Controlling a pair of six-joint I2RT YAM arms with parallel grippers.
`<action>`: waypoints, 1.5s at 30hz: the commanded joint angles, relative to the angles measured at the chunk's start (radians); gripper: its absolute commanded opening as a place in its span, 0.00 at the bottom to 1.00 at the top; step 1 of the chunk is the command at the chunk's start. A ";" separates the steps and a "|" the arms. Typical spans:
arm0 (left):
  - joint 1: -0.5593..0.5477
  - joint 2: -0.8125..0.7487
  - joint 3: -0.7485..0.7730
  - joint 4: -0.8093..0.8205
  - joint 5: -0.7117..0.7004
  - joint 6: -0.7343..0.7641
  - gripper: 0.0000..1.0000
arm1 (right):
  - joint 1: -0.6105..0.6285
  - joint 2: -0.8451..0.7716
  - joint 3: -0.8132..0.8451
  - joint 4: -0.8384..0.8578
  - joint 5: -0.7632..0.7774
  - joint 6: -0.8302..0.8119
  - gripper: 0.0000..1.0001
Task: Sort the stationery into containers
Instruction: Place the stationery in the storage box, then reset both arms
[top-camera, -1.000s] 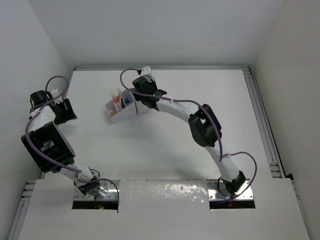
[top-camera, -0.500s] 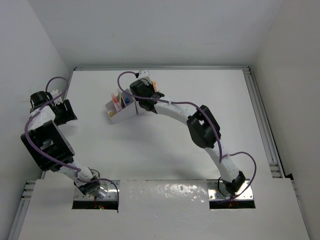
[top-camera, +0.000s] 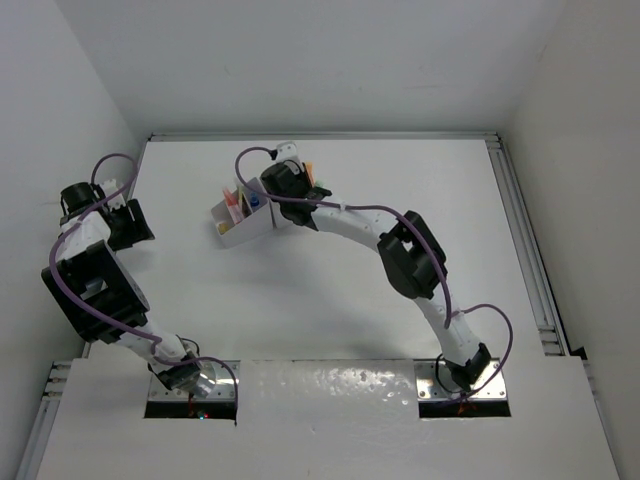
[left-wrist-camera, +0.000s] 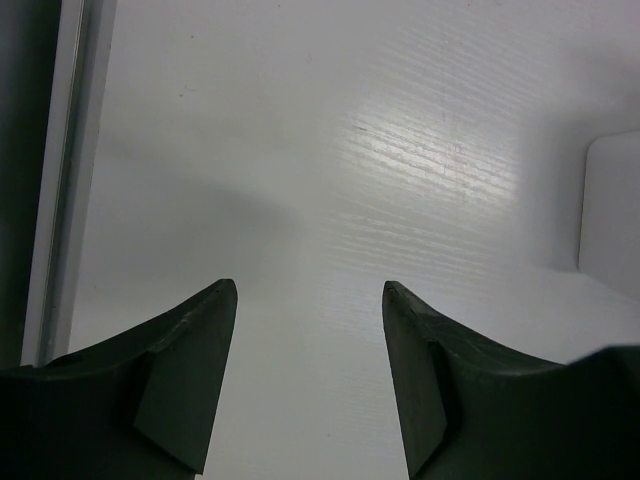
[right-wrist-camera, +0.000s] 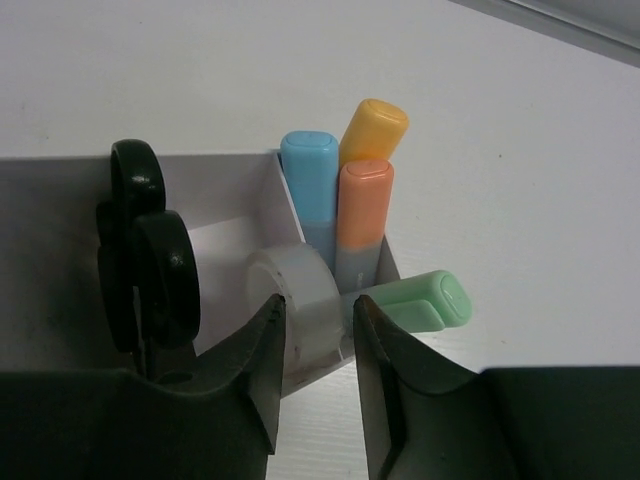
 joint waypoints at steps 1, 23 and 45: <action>0.011 -0.004 0.002 0.035 0.011 0.011 0.58 | 0.009 -0.087 -0.004 0.047 -0.025 -0.029 0.33; -0.011 -0.085 0.105 -0.097 0.033 0.078 0.58 | -0.435 -0.762 -0.484 -0.347 -0.589 0.261 0.88; -0.254 -0.183 0.117 -0.212 -0.057 0.046 0.59 | -0.966 -1.557 -1.145 -0.521 -0.448 0.360 0.99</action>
